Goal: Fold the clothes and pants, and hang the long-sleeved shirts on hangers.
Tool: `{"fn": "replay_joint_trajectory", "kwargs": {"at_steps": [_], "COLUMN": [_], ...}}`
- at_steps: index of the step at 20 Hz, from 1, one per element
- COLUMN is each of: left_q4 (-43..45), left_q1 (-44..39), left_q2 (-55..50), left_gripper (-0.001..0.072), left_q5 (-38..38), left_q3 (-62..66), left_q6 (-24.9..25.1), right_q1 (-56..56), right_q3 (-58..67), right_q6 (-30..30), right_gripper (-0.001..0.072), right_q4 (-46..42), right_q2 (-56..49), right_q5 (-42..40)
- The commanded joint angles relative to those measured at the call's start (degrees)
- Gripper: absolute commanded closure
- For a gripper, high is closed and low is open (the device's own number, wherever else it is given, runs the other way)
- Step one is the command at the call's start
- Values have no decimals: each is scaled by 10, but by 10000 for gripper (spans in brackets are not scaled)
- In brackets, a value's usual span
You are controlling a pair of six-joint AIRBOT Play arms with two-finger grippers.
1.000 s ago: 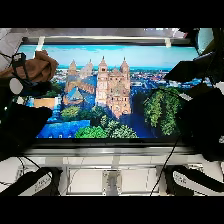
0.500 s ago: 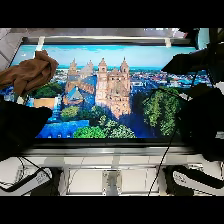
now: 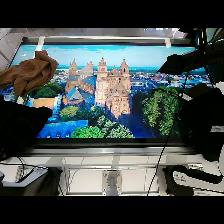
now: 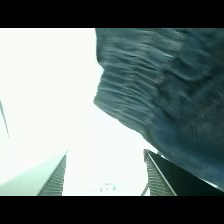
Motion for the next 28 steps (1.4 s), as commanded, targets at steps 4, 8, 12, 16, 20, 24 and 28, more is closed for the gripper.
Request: {"fn": "replay_joint_trajectory", "kwargs": {"at_steps": [4, 8, 12, 16, 20, 24, 28], "left_q4": [-233, -211, -200, -223, -345, -482, -546], "left_q1": [94, 94, 94, 94, 79, -38, -269], "left_q2": [1, -25, -40, -63, -72, -47, -12], "left_gripper": [167, 167, 169, 472, 670, 670, 671], "left_q5": [80, 49, 48, 68, 73, 45, 59], "left_q3": [-8, -8, -8, -8, -3, 31, 46], "left_q6": [76, 83, 83, 84, 202, 238, 237], "right_q1": [1, 1, 1, 1, 1, 0, 0], "right_q3": [0, 0, 0, 0, 0, 2, 2], "right_q6": [-13, -13, -13, -13, -13, -15, -15], "right_gripper": [702, 702, 702, 702, 702, 702, 702], "right_q4": [-3, -3, -3, -3, -8, -74, -203], "right_q2": [-2, -2, -2, -2, -2, -2, -1], "right_q5": [0, 0, -1, -8, -27, -29, -26]}}
